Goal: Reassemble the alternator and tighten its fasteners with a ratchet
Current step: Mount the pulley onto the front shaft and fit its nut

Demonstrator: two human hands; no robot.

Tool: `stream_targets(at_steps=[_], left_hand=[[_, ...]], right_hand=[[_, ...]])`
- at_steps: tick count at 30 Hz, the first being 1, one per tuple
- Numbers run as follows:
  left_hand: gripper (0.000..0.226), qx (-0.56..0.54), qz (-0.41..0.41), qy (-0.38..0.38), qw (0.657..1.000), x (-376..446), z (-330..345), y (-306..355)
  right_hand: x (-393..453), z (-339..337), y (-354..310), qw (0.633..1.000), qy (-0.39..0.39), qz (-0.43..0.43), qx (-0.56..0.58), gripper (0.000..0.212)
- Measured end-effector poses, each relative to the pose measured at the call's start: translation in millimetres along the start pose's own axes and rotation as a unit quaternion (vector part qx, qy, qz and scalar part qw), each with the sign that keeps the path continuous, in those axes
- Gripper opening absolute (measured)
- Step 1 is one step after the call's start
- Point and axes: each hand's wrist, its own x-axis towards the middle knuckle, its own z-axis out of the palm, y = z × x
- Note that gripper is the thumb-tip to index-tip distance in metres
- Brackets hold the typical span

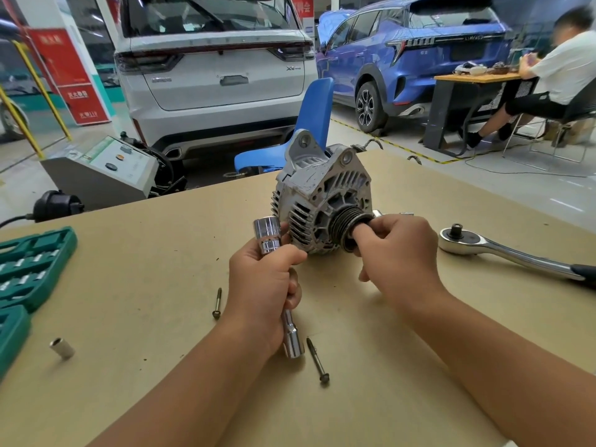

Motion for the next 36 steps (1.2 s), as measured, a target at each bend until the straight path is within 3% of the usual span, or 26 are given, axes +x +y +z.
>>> stream_targets(at_steps=[2,7,10,13,16,18,21,23,25,27,29,33,36], left_hand=[[0.032,-0.008,-0.004,0.008,1.0,-1,0,1],[0.031,-0.019,-0.016,0.015,1.0,-1,-1,3],[0.031,-0.01,-0.015,0.015,1.0,-1,-1,2],[0.032,0.006,-0.003,0.019,1.0,-2,1,1],[0.021,-0.001,0.01,0.043,0.999,-4,4,4],[0.005,-0.023,0.002,0.02,1.0,-7,5,9],[0.037,-0.097,-0.076,-0.06,0.991,-11,5,18],[0.039,-0.165,-0.142,-0.111,0.97,-18,13,22],[0.036,-0.224,-0.198,-0.147,0.943,-26,29,21],[0.043,-0.251,-0.236,-0.154,0.926,-35,49,15],[0.048,-0.257,-0.268,-0.143,0.918,-43,68,7],[0.053,-0.256,-0.286,-0.125,0.915,-46,94,-6],[0.05,-0.241,-0.271,-0.09,0.927,-37,96,-13]], right_hand=[[-4,0,0,0.999,-0.018,0.026,0.021,0.024],[-6,-1,4,0.976,0.026,-0.168,-0.134,0.019],[-5,1,2,0.967,0.011,-0.176,-0.186,0.028],[-3,2,-6,1.0,-0.018,-0.009,-0.018,0.029],[-4,-2,-12,0.983,-0.041,0.134,0.119,0.028],[-9,-7,-11,0.987,-0.033,0.11,0.109,0.027],[-28,-24,-16,0.994,-0.025,0.015,0.106,0.014],[-48,-43,-20,0.99,-0.05,-0.053,0.118,0.014],[-72,-62,-21,0.981,-0.129,-0.076,0.128,0.03],[-96,-77,-15,0.975,-0.185,-0.047,0.116,0.06],[-112,-84,-5,0.986,-0.143,-0.049,0.068,0.069],[-113,-85,16,0.994,0.039,-0.099,0.031,0.037],[-96,-84,27,0.983,0.087,-0.156,-0.05,0.022]])
